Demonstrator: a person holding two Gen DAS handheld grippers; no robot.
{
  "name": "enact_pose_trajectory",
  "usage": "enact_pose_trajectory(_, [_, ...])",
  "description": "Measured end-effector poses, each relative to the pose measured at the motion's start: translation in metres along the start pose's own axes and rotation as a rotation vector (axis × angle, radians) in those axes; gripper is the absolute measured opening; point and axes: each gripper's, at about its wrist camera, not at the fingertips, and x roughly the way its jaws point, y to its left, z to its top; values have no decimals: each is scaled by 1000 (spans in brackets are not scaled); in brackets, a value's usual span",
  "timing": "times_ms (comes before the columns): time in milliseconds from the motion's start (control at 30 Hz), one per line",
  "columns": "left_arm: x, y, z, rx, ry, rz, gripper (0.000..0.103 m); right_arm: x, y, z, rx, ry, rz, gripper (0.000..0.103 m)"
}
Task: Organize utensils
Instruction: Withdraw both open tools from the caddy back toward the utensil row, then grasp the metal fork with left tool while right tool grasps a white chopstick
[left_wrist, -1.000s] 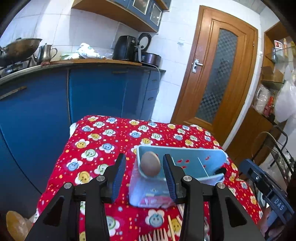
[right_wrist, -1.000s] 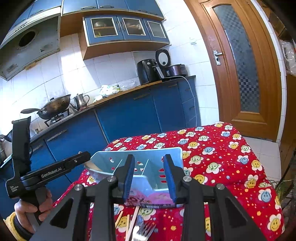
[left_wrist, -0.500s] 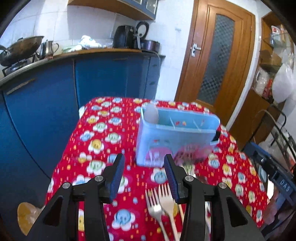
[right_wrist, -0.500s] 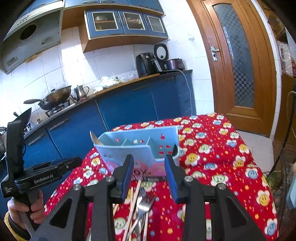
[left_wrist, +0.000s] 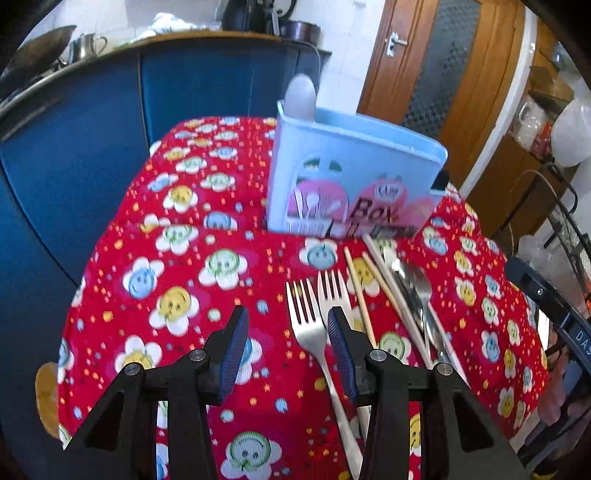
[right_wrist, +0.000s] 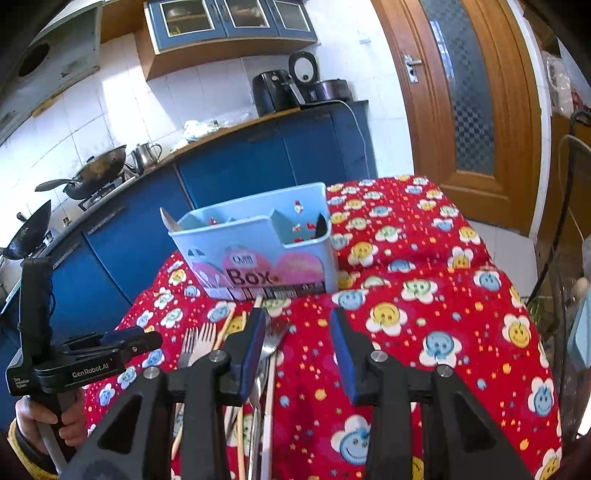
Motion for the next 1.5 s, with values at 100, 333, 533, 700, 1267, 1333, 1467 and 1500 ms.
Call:
enact_pose_trajectory(100, [6,-2,-5,-8,47,-25,45,-1,-3,-5,9,11,0,42])
enact_pose_trajectory(333, [16,-5,-13,-11,129,-23,45,0,-10,-14,26,31,11,43])
enact_pose_trajectory(533, [23,-9,-18,-4,172,-10,45,0,-15,-18,40,36,21,44])
enact_pose_trajectory(700, [25,-12,-17,12,181,-6,33,0,-19,-20,50,38,26,44])
enact_pose_trajectory(1267, [39,-21,-1,85,272,16,12,1,-15,-20,37,61,25,45])
enact_pose_trajectory(1333, [38,-16,-3,64,258,2,9,2,-12,-20,27,71,22,45])
enact_pose_trajectory(1467, [37,-4,-3,15,234,-40,5,6,-6,-19,7,102,19,45])
enact_pose_trajectory(1500, [36,0,-4,1,224,-54,5,7,-4,-18,-1,112,18,45])
